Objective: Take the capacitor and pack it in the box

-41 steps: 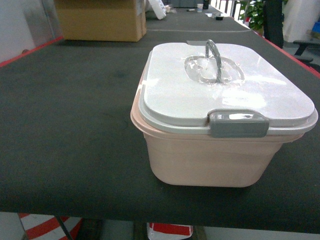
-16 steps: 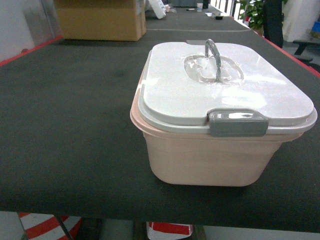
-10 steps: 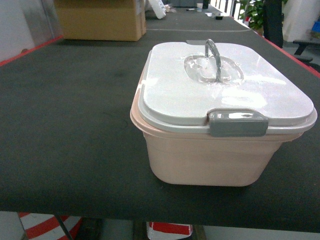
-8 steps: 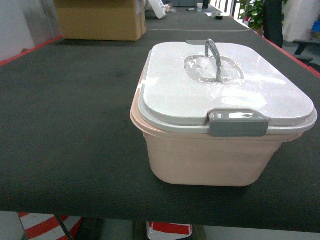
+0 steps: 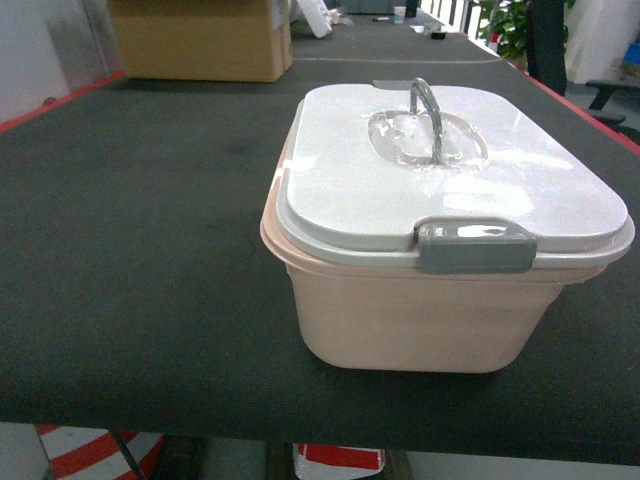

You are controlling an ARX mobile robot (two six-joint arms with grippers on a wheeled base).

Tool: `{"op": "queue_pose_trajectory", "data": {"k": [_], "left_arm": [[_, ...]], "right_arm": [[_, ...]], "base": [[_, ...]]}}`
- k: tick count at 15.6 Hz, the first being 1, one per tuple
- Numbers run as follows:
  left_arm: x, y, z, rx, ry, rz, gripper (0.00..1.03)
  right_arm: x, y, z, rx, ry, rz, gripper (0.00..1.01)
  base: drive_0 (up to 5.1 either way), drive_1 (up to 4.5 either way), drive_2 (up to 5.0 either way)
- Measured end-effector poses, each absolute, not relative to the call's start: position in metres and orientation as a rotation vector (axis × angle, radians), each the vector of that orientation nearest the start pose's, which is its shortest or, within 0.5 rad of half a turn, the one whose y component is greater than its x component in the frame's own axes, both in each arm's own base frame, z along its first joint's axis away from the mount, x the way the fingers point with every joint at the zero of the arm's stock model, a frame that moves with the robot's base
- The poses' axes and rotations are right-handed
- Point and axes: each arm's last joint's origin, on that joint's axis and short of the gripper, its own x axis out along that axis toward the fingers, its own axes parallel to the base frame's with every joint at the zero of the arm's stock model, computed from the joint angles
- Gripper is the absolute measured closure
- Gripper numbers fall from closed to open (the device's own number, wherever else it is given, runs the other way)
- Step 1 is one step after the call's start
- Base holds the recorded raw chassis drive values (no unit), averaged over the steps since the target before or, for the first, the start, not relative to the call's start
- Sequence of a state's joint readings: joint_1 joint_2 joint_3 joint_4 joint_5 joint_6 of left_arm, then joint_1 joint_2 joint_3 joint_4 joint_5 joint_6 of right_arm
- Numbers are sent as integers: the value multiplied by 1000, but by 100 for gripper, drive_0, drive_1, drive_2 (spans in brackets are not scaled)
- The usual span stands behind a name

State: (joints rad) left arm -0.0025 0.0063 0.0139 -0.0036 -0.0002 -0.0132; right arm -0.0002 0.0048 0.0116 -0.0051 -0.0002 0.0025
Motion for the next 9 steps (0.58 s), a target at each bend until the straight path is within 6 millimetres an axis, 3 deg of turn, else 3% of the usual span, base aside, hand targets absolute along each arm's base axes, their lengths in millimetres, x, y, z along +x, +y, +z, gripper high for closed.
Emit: {"op": "queue_pose_trajectory", "data": {"k": [9], "left_arm": [[97,0,167,-13,-4,-2,5]], "right_arm": [[97,0,167,3,-2,0,3]], "base": [[0,0,0]]}}
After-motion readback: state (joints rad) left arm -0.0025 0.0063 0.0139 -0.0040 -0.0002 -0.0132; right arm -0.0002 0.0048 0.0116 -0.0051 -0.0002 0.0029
